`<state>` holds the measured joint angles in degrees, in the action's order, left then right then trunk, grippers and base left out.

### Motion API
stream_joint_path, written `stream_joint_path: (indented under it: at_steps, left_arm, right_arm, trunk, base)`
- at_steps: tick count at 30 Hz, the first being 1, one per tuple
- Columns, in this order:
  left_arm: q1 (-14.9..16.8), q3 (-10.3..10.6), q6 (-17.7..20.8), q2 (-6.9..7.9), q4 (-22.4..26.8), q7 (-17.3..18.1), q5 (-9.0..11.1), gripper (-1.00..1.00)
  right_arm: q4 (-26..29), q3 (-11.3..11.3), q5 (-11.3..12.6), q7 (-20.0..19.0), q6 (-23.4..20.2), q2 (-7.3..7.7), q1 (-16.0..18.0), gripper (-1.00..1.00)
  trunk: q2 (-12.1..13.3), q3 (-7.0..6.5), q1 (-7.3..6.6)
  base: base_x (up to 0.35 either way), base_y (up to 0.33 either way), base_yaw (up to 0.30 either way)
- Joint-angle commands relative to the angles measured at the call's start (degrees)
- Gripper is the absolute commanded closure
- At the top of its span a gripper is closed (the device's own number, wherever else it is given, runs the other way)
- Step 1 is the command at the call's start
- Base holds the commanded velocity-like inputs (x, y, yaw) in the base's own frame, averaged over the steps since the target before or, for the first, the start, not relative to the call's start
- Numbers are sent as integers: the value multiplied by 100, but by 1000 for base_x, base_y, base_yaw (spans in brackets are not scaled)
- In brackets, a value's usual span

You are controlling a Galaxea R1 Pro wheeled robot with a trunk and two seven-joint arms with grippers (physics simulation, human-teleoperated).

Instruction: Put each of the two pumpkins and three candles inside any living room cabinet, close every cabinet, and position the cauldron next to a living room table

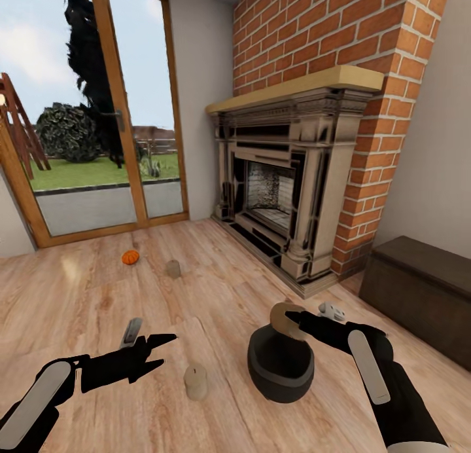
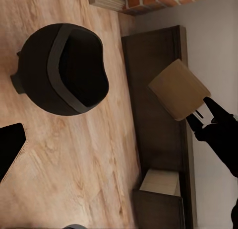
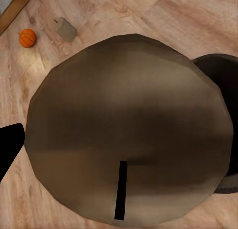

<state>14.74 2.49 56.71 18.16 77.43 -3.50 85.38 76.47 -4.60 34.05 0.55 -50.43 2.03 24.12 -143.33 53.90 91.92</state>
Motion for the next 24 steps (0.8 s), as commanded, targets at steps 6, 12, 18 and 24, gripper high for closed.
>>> stream_joint_path:
  at_steps: [6, 12, 18, 24]
  left_arm:
    - [3, 6, 7, 3, 0, -37, 46, -100]
    - [3, 6, 7, 3, 0, -37, 45, -100]
    - [3, 6, 7, 3, 0, -37, 48, -100]
    - [3, 6, 7, 3, 0, -37, 43, -100]
  right_arm:
    - [-6, -13, 33, 7, -28, -1, 5, 100]
    - [-18, -248, 47, -26, -28, -1, 5, 100]
    - [-84, -283, 33, -293, -28, 1, 5, 100]
    - [-101, -287, 31, -335, -28, 7, 5, 100]
  trunk:
    - [-3, -3, -1]
    - [-3, -27, -1]
    - [-3, -52, -1]
    - [-3, -79, -1]
  base:
    - [-6, 196, -65]
    - [-10, 56, -239]
    - [0, 57, -257]
    - [0, 181, -257]
